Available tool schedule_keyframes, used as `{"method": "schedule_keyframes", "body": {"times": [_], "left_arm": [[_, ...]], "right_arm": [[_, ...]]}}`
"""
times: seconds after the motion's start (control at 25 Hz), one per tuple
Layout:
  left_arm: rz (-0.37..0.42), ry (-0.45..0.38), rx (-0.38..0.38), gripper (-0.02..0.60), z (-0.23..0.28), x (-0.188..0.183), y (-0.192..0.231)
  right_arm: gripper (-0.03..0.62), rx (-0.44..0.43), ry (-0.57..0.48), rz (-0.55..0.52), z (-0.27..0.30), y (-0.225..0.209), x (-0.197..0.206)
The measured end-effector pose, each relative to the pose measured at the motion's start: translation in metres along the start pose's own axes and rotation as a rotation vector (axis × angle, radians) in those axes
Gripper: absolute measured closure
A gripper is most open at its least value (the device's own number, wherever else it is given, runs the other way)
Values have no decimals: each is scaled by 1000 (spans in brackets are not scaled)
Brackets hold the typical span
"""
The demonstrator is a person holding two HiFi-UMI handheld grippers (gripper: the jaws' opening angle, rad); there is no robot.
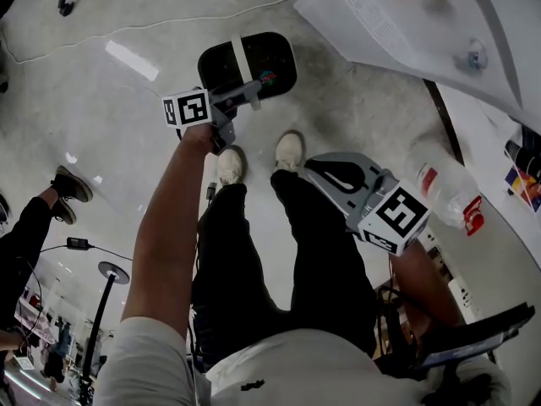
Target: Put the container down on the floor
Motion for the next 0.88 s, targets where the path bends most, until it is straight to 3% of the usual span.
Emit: {"method": "schedule_keyframes", "body": {"times": [0.24,0.44,0.56,0.68,0.88], "left_arm": [[-21,-17,-100,275,-52,24,-20],[-25,-43,-133,275,-99,44,-77],[28,-26,-153,279,-122,58,-130],[128,3,-170,333,-133,71,-191],[234,65,-75,427,-142,106,-302]], "right_arm": [[576,-24,-12,-6,-19,29,-9],[576,-40,-26,-38,-49,64,-30],[576,-59,-40,-57,-69,89,-45],[576,-68,-52,-76,-86,106,-54],[576,-43,-95,-82,-111,142,-68]]}}
Point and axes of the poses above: the fingertips, and each gripper's own axes: z forward along the fingers, y to its left, x out of its underside, the point moved 1 cm from there along -z, backward along the fingers, and after that the axes turned 10 degrees about y, right-handed, at the moved point
